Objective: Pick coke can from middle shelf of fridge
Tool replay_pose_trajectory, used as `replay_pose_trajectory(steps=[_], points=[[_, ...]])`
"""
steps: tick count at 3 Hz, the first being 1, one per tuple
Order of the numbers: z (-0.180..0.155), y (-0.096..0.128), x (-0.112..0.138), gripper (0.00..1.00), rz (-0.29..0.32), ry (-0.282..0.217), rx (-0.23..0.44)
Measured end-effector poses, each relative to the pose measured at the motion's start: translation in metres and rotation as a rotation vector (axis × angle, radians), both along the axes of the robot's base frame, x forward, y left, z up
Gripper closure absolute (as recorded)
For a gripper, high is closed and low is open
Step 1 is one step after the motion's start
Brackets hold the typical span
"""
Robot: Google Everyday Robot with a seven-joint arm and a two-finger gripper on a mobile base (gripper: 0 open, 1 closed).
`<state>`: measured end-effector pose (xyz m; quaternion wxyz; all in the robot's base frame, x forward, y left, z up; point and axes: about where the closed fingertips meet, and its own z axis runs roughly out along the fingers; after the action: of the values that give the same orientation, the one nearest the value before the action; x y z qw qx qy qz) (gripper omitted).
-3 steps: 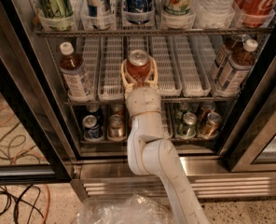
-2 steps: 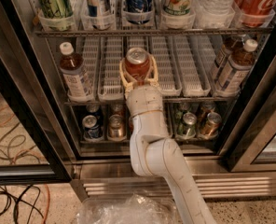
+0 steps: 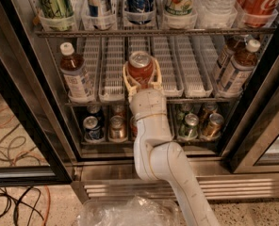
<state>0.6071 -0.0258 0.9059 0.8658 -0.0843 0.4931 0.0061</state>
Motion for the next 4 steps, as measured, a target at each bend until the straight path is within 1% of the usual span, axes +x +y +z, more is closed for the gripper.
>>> replay_pose_trajectory(steps=[1, 2, 3, 4], points=[[-0.022, -0.010, -0.022, 1.00, -0.017, 0.036, -0.021], [-0.043, -0.016, -0.062, 1.00, -0.019, 0.069, -0.081], [-0.058, -0.017, -0.100, 1.00, 0.022, 0.078, -0.175], [-0.064, -0.021, -0.136, 1.00, 0.104, 0.071, -0.253]])
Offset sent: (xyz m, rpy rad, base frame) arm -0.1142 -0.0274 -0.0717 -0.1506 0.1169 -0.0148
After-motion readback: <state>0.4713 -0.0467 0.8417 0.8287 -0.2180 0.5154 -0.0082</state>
